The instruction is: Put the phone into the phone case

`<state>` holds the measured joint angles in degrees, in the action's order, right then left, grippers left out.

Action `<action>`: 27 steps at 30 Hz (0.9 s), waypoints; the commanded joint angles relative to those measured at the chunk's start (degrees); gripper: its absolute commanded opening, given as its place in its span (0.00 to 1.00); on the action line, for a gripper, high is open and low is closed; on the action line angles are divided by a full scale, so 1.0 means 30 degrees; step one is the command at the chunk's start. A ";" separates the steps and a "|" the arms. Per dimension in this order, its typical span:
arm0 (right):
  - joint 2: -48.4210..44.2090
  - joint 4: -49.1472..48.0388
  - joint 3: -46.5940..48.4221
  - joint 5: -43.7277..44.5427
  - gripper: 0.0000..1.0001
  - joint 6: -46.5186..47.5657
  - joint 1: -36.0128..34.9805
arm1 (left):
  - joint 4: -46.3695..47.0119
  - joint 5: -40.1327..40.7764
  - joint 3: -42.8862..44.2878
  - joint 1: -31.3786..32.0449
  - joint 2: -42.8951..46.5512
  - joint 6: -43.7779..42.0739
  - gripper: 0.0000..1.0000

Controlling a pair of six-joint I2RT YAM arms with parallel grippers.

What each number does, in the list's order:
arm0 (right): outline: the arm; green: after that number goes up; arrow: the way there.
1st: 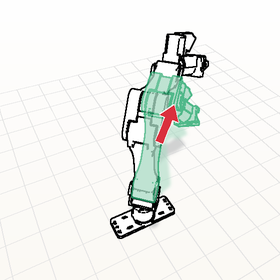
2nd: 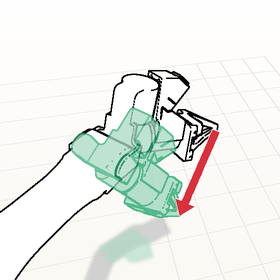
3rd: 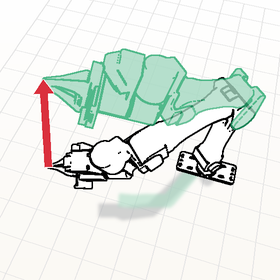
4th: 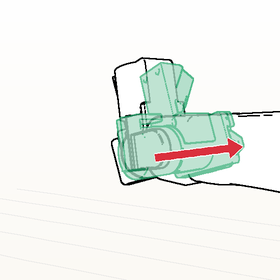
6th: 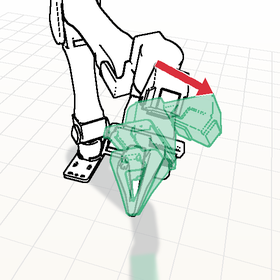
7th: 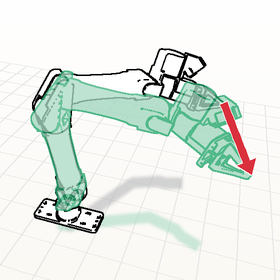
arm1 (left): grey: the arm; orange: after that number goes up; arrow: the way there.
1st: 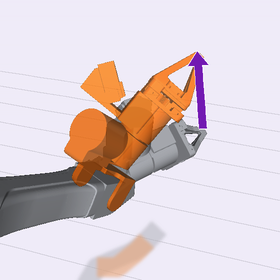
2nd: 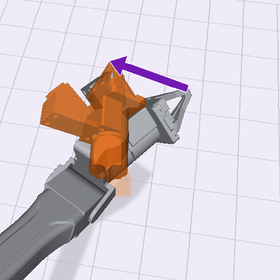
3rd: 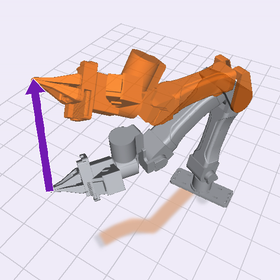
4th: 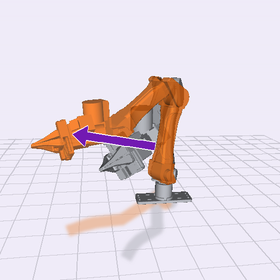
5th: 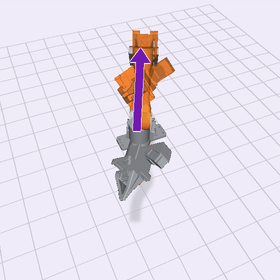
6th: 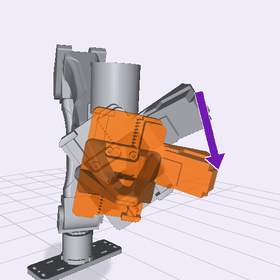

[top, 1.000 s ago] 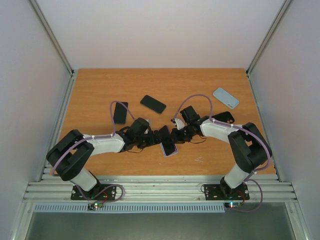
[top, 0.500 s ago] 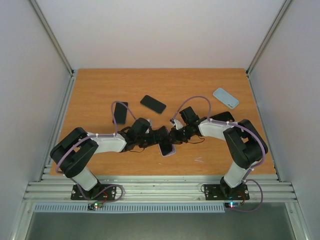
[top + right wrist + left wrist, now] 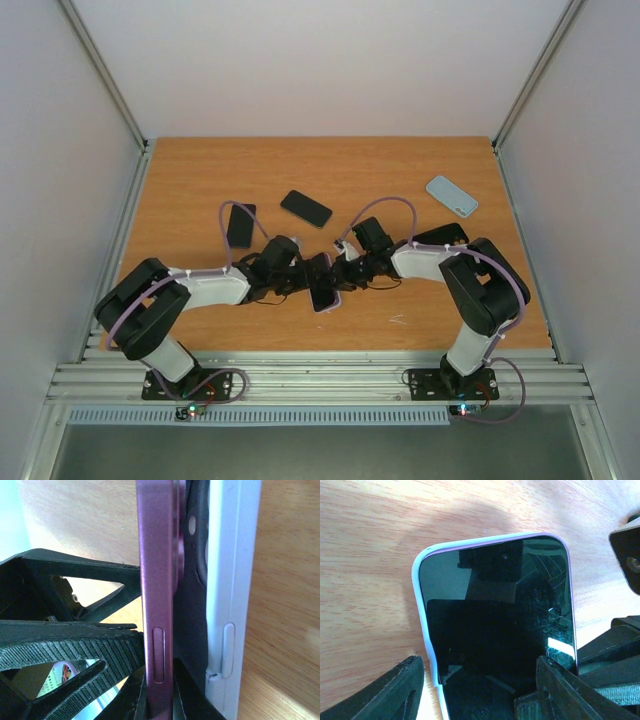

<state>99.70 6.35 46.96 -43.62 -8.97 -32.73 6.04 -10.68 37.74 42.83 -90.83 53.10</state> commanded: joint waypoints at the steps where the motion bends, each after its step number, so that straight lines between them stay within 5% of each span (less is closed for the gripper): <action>1: 0.0696 -0.0414 -0.0008 0.1162 0.04 -0.0838 -0.0955 | -0.0651 0.0161 -0.0210 0.0139 0.0186 -0.0586 0.62; 27: -0.1379 0.5463 0.1769 0.6066 0.42 0.1703 -0.1867 | -0.1595 0.0180 0.0198 0.0313 -0.1066 -0.0445 0.51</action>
<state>97.89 17.23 50.00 -29.87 -5.74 -37.01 5.15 -10.87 37.93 43.18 -92.23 52.07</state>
